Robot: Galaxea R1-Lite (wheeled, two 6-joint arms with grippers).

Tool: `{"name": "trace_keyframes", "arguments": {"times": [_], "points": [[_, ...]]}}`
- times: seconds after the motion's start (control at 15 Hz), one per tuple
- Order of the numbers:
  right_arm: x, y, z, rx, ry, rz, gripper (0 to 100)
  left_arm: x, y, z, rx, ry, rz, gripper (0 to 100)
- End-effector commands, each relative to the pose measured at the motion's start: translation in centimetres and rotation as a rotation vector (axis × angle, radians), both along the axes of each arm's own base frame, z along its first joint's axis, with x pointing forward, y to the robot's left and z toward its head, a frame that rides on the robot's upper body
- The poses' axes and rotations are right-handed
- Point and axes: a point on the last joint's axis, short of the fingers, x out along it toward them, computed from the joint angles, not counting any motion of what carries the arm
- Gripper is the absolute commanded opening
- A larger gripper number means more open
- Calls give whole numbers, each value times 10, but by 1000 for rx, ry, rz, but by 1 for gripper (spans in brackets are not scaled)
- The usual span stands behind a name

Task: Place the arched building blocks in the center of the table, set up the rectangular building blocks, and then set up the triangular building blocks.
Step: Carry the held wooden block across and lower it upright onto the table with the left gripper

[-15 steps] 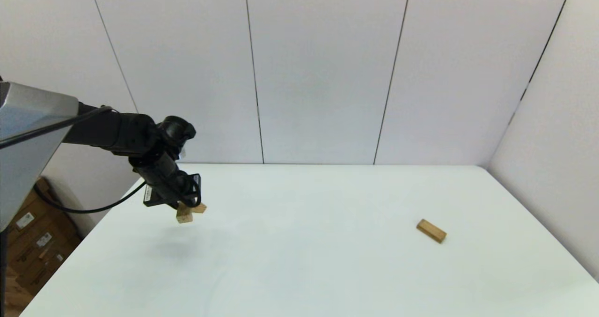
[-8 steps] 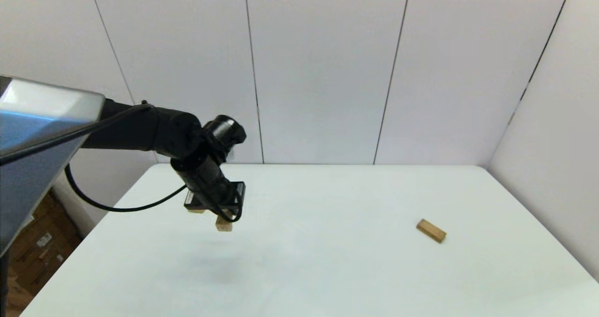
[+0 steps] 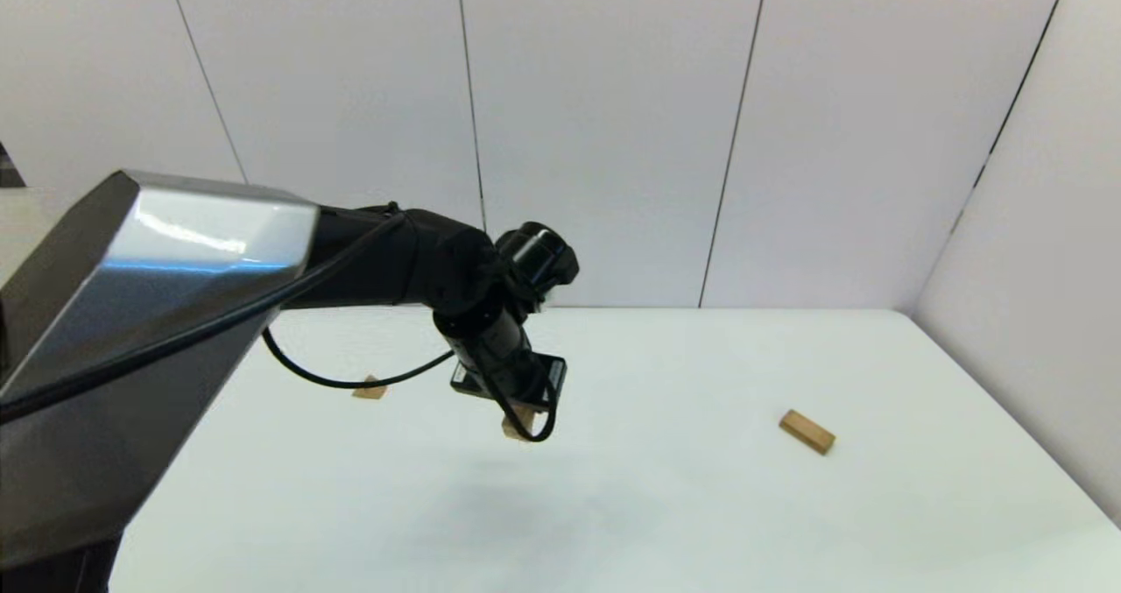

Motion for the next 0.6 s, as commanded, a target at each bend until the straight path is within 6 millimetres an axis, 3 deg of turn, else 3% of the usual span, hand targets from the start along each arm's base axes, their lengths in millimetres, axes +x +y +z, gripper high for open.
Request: {"name": "trace_keyframes", "arguments": {"times": [0.07, 0.6], "points": [[0, 0, 0, -1, 0, 0, 100, 3, -16, -21, 125, -37, -317, 0], [0, 0, 0, -1, 0, 0, 100, 6, -27, -34, 342, -141, -937, 0]]}}
